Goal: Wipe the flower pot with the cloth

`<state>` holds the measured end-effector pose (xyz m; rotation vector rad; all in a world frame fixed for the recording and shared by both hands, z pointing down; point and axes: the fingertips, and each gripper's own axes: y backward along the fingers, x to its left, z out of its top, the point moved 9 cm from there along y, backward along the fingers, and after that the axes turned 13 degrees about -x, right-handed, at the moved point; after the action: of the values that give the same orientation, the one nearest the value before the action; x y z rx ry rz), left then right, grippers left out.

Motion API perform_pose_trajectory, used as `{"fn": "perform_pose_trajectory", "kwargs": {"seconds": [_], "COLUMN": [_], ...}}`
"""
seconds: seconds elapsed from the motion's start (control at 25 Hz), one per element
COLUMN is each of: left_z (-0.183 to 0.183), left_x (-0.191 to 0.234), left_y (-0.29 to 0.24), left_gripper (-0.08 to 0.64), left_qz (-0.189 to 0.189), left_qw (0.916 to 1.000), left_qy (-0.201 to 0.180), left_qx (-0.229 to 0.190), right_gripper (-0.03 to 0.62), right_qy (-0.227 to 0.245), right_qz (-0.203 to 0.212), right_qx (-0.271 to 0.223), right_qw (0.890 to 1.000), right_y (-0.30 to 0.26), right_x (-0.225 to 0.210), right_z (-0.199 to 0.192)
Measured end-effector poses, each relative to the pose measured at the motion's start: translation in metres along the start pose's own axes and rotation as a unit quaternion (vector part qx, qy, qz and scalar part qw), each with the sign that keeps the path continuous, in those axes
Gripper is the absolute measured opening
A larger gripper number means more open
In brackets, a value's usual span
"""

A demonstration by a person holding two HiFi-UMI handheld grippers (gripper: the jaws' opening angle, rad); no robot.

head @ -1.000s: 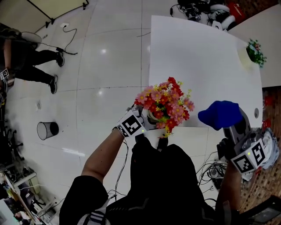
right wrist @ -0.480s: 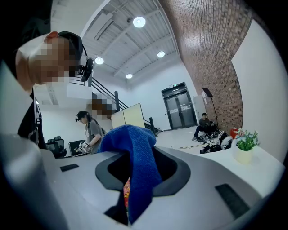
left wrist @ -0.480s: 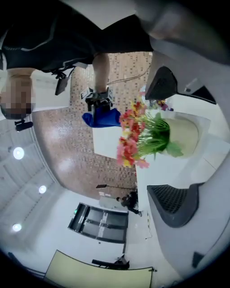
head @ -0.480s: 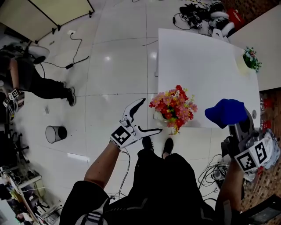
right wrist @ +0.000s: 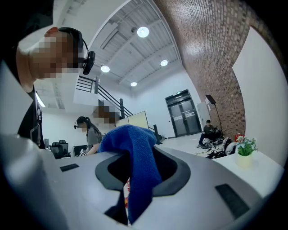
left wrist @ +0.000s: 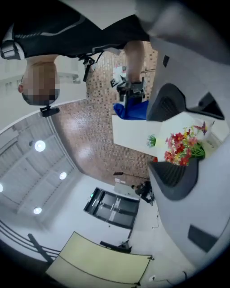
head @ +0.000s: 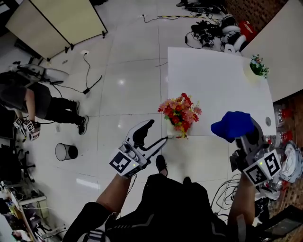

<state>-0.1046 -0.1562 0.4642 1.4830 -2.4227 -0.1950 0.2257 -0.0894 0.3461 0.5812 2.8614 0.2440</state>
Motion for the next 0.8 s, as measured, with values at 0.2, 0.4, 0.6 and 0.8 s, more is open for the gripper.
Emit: {"fn": "perform_pose_trajectory", "kwargs": {"seconds": [0.2, 0.4, 0.6, 0.8], "left_z": [0.028, 0.052, 0.084, 0.114], "left_x": [-0.070, -0.131, -0.181, -0.209], "left_y": [0.015, 0.024, 0.053, 0.094], "left_gripper": [0.153, 0.005, 0.005, 0.005], "left_qz": [0.061, 0.111, 0.142, 0.139], "left_qw": [0.9966, 0.9909, 0.9872, 0.9879], "left_qy": [-0.054, -0.060, -0.060, -0.062], "left_qx": [-0.008, -0.048, -0.041, -0.029], "right_gripper": [0.098, 0.098, 0.098, 0.098], "right_qy": [-0.002, -0.008, -0.025, -0.015], "right_qz": [0.052, 0.084, 0.097, 0.097], "right_qx": [-0.014, -0.003, -0.002, -0.018], "right_qw": [0.999, 0.996, 0.995, 0.995], "right_y": [0.053, 0.106, 0.134, 0.157], "right_x": [0.012, 0.017, 0.054, 0.113], "right_z": [0.024, 0.037, 0.045, 0.049]}}
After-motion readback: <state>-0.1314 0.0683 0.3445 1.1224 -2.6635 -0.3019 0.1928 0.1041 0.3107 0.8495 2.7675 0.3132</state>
